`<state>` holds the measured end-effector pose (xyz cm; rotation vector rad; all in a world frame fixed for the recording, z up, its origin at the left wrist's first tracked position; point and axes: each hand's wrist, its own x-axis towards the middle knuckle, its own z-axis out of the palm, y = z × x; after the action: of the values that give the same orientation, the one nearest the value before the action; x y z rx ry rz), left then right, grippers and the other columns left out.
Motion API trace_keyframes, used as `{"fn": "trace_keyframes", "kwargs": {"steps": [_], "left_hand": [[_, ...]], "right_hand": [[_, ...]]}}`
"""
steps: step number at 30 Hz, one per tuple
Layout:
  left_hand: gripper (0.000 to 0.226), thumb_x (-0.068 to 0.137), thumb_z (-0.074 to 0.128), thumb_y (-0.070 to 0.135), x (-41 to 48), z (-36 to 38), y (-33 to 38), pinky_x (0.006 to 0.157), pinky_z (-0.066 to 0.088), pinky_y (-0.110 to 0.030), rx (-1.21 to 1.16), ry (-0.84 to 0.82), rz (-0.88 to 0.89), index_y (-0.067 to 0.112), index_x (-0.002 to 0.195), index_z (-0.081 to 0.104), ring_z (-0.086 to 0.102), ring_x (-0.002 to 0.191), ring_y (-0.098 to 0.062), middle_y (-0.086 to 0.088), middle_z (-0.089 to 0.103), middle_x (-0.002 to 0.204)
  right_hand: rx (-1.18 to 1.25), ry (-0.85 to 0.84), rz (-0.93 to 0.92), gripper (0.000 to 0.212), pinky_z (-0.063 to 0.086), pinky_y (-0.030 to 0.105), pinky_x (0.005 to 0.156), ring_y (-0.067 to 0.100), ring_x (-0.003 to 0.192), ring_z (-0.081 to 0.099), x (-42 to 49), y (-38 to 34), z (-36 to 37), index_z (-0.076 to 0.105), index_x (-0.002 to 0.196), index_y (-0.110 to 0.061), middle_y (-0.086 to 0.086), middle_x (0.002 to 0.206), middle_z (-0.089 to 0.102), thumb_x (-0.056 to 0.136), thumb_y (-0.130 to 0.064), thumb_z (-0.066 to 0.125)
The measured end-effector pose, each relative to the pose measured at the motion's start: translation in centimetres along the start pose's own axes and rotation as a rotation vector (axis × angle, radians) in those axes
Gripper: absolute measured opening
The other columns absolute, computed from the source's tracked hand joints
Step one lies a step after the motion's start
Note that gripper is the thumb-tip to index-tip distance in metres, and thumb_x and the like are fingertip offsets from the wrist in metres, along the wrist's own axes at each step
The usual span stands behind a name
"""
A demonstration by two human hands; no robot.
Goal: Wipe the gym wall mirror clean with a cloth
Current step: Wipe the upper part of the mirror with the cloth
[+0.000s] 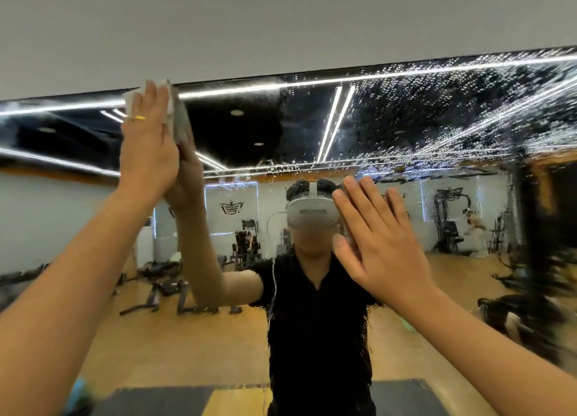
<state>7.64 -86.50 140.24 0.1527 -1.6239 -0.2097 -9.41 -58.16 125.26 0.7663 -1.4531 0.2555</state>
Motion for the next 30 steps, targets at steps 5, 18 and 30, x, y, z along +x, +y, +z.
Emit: {"fn": "trace_keyframes", "kwargs": {"steps": [5,18,30], "left_hand": [[0.065,0.108,0.042,0.007,-7.0,3.8,6.9,0.115,0.032,-0.038,-0.023,-0.165,0.378,0.027,0.164,0.017,0.022,0.151,-0.022,0.003,0.014,0.171],[0.071,0.102,0.026,0.003,-4.7,2.8,1.2,0.127,0.024,-0.053,0.007,-0.072,0.123,0.031,0.165,0.012,-0.014,0.145,0.009,0.02,-0.003,0.168],[0.058,0.113,0.031,0.014,1.7,-1.8,-4.4,0.127,0.014,-0.042,0.085,-0.033,0.049,0.03,0.166,0.014,0.004,0.16,-0.018,0.007,0.006,0.174]], "right_hand": [[0.005,-0.015,-0.003,0.067,0.014,0.055,0.127,0.025,0.159,0.013,0.0,0.2,-0.2,0.029,0.162,-0.013,0.008,0.171,0.02,0.103,-0.042,0.041],[0.026,-0.042,0.003,0.067,0.011,0.054,0.128,0.024,0.159,0.011,-0.1,0.2,-0.2,0.027,0.162,-0.014,0.006,0.171,0.018,0.103,-0.041,0.041],[0.021,-0.007,-0.001,0.065,0.015,0.058,0.127,0.027,0.159,0.016,0.0,0.1,-0.1,0.031,0.161,-0.012,0.009,0.17,0.021,0.103,-0.04,0.041]]}}
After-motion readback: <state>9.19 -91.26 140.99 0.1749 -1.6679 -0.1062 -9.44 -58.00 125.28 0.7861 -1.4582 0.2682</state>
